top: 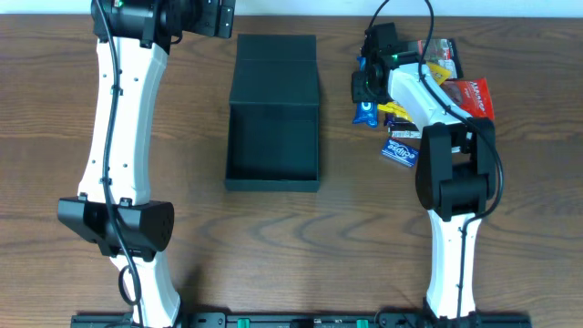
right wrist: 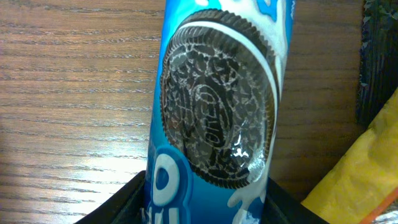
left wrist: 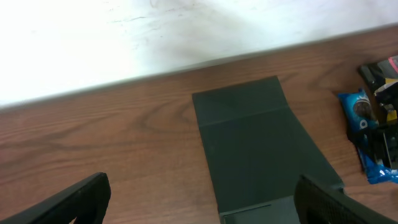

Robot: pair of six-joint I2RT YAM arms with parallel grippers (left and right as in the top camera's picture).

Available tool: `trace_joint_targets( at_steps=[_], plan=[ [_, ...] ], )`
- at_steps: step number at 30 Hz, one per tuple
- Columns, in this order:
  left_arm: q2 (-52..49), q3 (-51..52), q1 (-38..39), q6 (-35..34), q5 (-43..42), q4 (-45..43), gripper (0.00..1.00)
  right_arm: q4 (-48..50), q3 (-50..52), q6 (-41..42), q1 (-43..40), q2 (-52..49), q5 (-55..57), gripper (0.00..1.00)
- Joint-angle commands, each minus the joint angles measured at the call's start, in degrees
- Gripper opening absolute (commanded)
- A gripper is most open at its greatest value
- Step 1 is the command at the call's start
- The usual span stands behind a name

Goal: Pack container
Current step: 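Grasp the blue Oreo pack with the right gripper and lift, then carry the Oreo pack left and lower it into the black box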

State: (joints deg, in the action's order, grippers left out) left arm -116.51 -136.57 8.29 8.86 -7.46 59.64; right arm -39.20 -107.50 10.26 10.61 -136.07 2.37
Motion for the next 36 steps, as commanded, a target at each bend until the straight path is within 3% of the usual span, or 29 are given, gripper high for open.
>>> trace_joint_targets(
  at_steps=[1, 6, 17, 22, 25, 28, 32, 36],
  plan=[
    [-0.37, 0.46, -0.13, 0.37, 0.42, 0.17, 0.95, -0.42, -2.08, 0.39, -0.46, -0.63, -0.39, 0.47],
    [-0.37, 0.46, -0.13, 0.37, 0.42, 0.17, 0.95, -3.1, -6.95, 0.39, -0.44, -0.33, -1.97, 0.45],
    [-0.37, 0.46, -0.96, 1.66, 0.59, 0.2, 0.95, -26.56, -35.26, -0.46, 3.76, -0.31, -1.99, 0.4],
    [-0.37, 0.46, -3.58, 1.6, 0.37, 0.61, 0.96, -32.39, -38.69, -0.04, 9.55, -0.31, -1.97, 0.35],
    [-0.35, 0.46, -5.9, 1.46, -0.31, 1.51, 0.96, -33.53, -40.06, -0.07, 13.29, -0.31, -1.97, 0.26],
    [-0.35, 0.46, -8.74, 1.4, -5.7, 2.23, 0.96, -33.44, -43.78, -3.56, 16.68, 0.04, -1.7, 0.21],
    [-0.35, 0.46, -10.97, 1.42, -8.61, 3.13, 0.96, -35.28, -49.0, -3.74, 17.46, 1.81, -1.29, 0.19],
    [-0.24, 0.46, -11.3, 1.44, -8.66, 3.37, 0.96, -40.41, -44.87, -3.45, 15.78, 8.44, -1.86, 0.13]
  ],
)
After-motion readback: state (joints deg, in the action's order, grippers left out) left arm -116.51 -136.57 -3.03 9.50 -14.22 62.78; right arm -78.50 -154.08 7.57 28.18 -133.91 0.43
